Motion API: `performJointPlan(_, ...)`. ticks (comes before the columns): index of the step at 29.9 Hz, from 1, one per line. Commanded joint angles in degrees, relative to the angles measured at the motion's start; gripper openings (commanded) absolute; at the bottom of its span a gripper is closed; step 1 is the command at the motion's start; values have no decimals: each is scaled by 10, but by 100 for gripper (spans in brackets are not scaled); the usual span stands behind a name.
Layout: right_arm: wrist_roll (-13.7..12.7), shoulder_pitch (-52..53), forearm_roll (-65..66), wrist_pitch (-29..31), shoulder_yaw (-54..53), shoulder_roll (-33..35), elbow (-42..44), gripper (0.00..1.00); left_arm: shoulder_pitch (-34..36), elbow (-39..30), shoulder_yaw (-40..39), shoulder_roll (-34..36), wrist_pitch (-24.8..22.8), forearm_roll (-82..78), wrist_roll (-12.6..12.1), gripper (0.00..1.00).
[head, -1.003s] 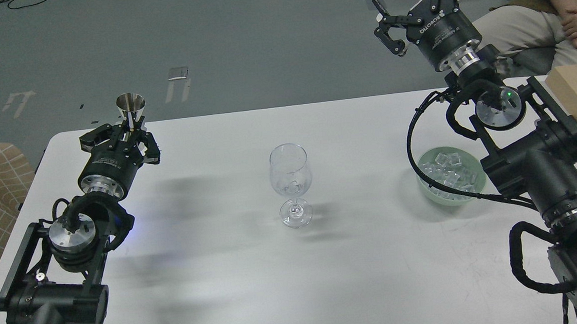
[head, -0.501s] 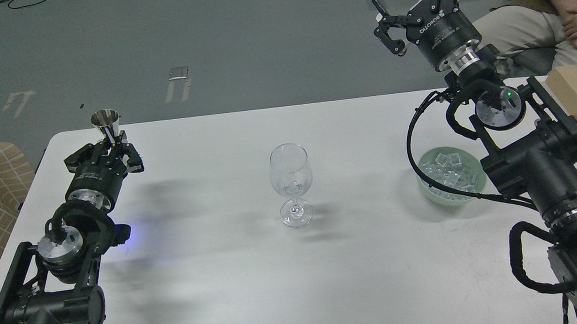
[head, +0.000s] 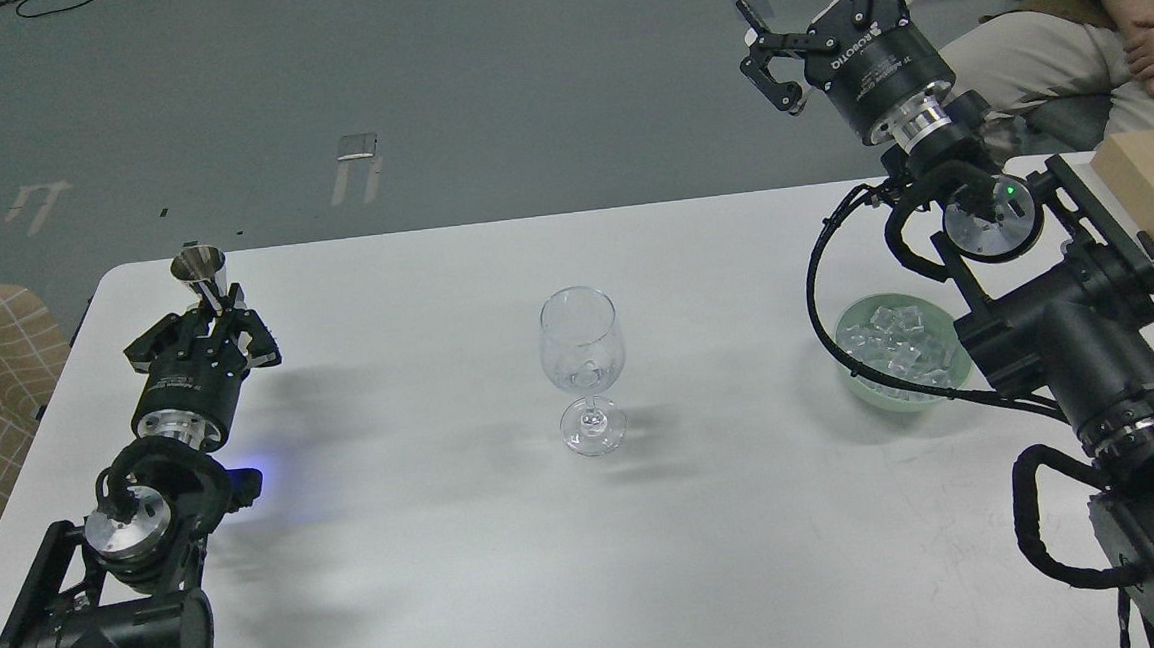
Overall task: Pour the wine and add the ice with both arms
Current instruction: 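Turn the jigger upright and carry it back toward the table edge, then lower the jigger onto the table with the left gripper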
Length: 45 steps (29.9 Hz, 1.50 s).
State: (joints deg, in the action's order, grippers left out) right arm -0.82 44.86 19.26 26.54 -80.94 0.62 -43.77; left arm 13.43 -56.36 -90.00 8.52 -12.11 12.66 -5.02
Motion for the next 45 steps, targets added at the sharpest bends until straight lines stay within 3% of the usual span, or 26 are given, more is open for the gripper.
performJointPlan(1, 0, 0, 0, 0, 0, 0, 0, 100, -6, 7, 0, 1, -17, 0, -6, 5)
performJointPlan(24, 0, 0, 0, 0, 0, 0, 1, 100, -10, 32, 0, -1, -22, 0, -10, 18)
performJointPlan(45, 0, 1, 0, 0, 0, 0, 1, 100, -16, 31, 0, -2, -21, 0, -9, 40)
